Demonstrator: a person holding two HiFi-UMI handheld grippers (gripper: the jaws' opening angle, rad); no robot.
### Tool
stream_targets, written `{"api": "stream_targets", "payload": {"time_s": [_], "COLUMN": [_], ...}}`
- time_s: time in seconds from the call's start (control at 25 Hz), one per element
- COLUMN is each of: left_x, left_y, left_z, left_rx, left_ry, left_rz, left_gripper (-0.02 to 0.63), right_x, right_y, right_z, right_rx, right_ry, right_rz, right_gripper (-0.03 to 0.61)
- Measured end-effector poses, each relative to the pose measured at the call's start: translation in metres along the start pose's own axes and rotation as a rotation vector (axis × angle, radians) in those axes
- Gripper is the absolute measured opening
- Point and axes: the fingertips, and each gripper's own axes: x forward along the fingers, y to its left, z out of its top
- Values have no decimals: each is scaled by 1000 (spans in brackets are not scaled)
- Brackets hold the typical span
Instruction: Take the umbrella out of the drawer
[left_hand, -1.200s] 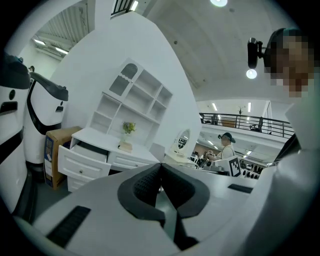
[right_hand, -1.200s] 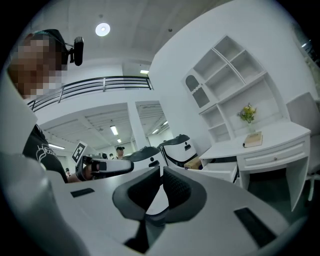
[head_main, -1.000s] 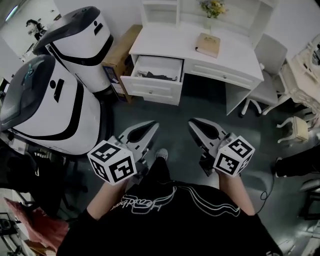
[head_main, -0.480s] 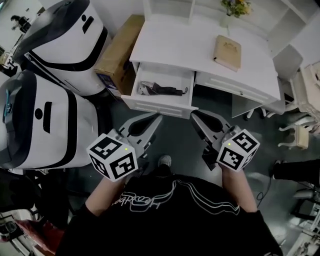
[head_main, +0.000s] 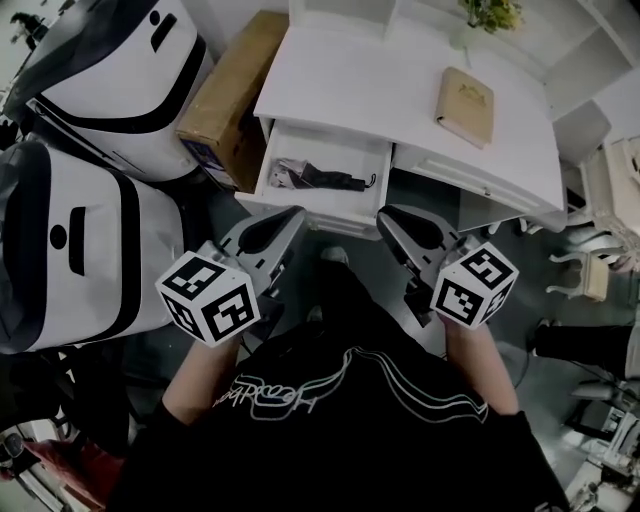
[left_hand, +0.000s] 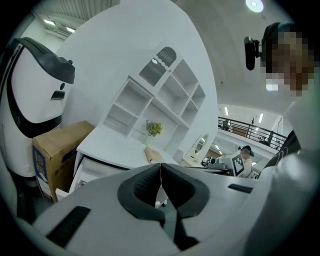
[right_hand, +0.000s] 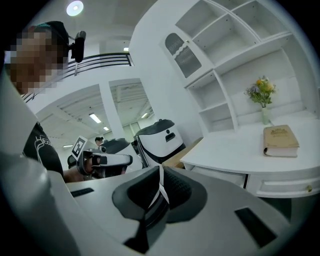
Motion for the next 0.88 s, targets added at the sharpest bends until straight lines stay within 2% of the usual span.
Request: {"api": "stream_targets", "payload": {"time_s": [0.28, 0.56, 0.72, 0.88], "left_x": [32, 71, 88, 100], "left_y": [39, 96, 125, 152], "left_z": [16, 25, 33, 35], "left_rx": [-12, -85, -110, -135], "left_ry": [6, 30, 39, 51], "left_rz": [72, 155, 200, 256], "left_gripper": [20, 20, 20, 20], "right_x": [42, 103, 139, 174], "right_y": [-50, -102, -124, -141], "right_z": [8, 1, -16, -43], "right_rx": [17, -15, -52, -131], "right_ry": [54, 152, 253, 379], "right_rz": [39, 111, 159, 212], "right_gripper": [52, 54, 117, 164]}}
